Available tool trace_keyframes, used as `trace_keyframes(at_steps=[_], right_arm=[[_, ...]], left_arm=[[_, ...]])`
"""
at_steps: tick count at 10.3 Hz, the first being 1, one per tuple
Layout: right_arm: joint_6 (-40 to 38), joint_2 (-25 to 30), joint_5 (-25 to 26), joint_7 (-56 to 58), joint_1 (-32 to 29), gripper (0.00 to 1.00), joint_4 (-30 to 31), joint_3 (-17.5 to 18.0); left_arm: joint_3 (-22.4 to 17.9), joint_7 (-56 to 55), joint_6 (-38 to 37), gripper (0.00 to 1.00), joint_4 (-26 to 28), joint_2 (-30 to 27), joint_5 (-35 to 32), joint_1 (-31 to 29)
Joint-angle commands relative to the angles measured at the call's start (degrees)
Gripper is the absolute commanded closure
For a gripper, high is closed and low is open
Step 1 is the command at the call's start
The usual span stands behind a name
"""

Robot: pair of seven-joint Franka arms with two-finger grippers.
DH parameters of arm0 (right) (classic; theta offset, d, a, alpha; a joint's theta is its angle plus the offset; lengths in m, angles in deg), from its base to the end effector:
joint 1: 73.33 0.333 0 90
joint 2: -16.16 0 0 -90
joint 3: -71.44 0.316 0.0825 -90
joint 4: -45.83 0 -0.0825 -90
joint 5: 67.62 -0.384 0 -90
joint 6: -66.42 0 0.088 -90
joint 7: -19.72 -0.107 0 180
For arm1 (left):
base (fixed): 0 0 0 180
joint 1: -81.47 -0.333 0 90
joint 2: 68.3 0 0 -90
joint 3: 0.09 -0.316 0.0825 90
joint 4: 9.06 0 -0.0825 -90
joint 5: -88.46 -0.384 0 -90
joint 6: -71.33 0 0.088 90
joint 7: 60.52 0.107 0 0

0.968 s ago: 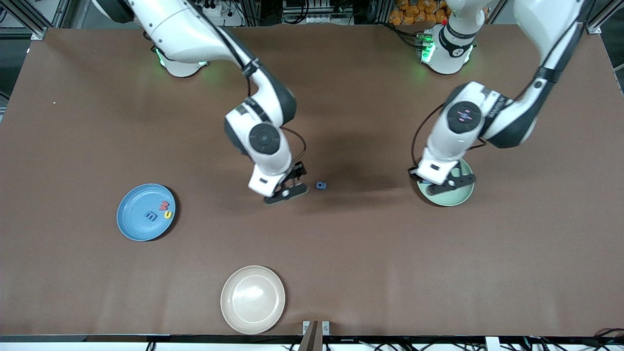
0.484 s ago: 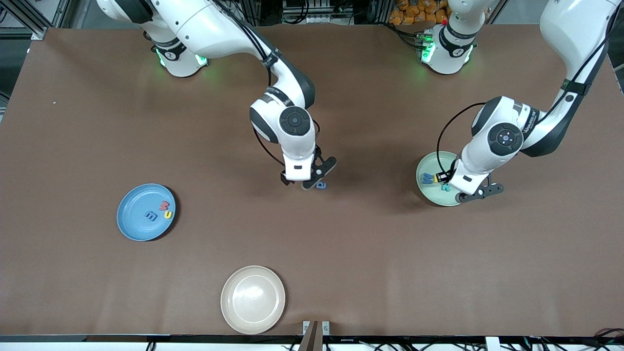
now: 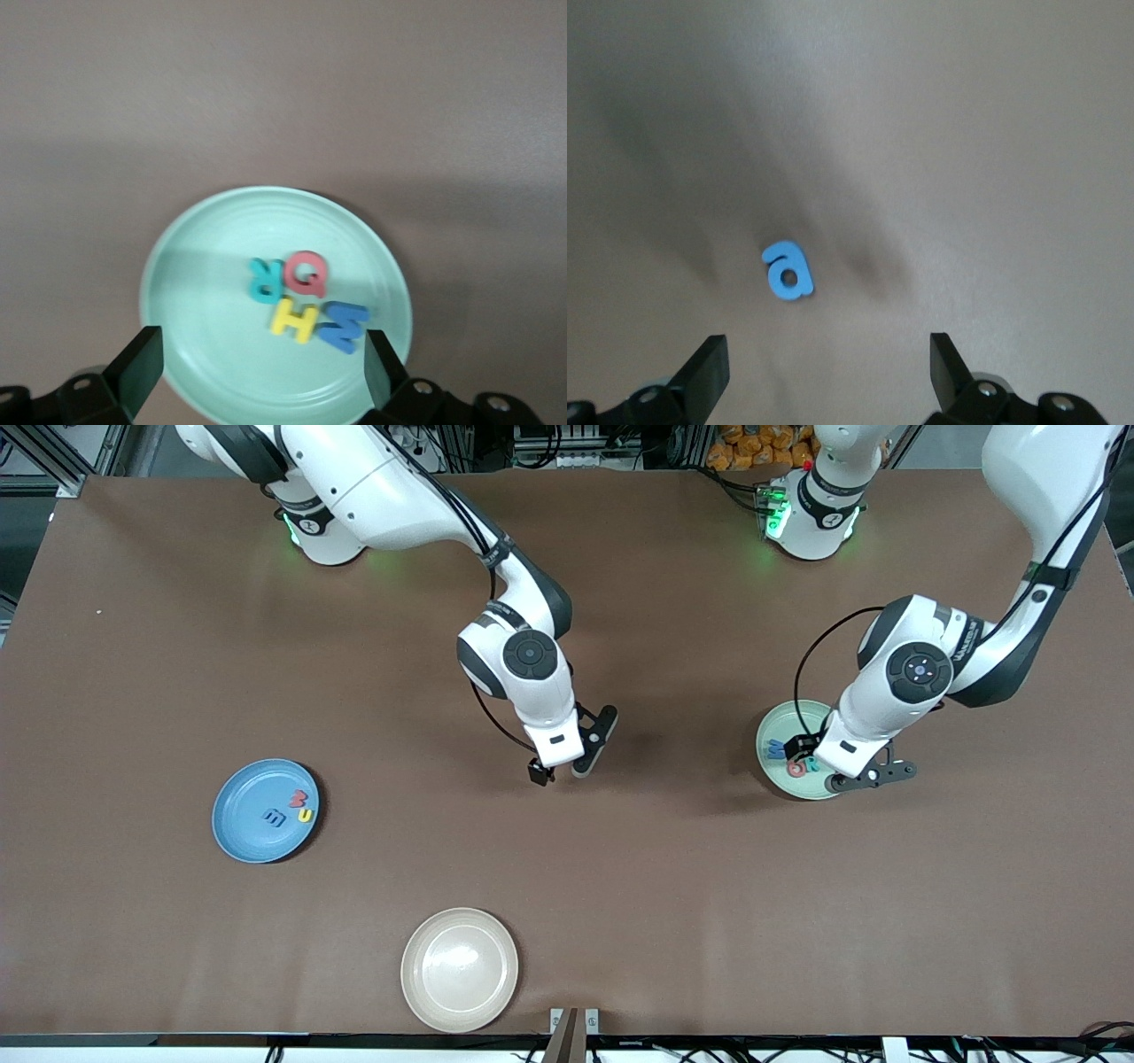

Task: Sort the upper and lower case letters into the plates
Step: 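Place the q on the green plate while the right gripper reaches the a, then grasp the blue a with the right gripper while the left gripper withdraws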

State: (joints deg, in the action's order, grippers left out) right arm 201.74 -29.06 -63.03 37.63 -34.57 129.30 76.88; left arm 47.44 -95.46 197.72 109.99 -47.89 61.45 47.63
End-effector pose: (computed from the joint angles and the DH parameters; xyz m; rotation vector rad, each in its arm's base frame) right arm 0.5360 0.5011 0.2271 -2.6411 -1.6296 -0.1790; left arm 0.5602 -0.1101 0.3000 -3.0128 -0.1359 0.0415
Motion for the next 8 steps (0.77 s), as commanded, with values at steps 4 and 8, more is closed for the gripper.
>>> trace_keyframes(at_steps=[4,8], right_arm=[[-0.9,-6.2,1.0,0.3,2.0,0.00,-6.7,0.2],[-0.4,-8.0,1.0,0.4,2.0,0.00,-8.3,0.2]], left_arm=[[1.8,9.9,-17.8,0.00,-9.8,-13.0,12.4,-0.4],[-7.2,15.2,-25.8,0.00,-16.5,-19.3,19.8,6.5]])
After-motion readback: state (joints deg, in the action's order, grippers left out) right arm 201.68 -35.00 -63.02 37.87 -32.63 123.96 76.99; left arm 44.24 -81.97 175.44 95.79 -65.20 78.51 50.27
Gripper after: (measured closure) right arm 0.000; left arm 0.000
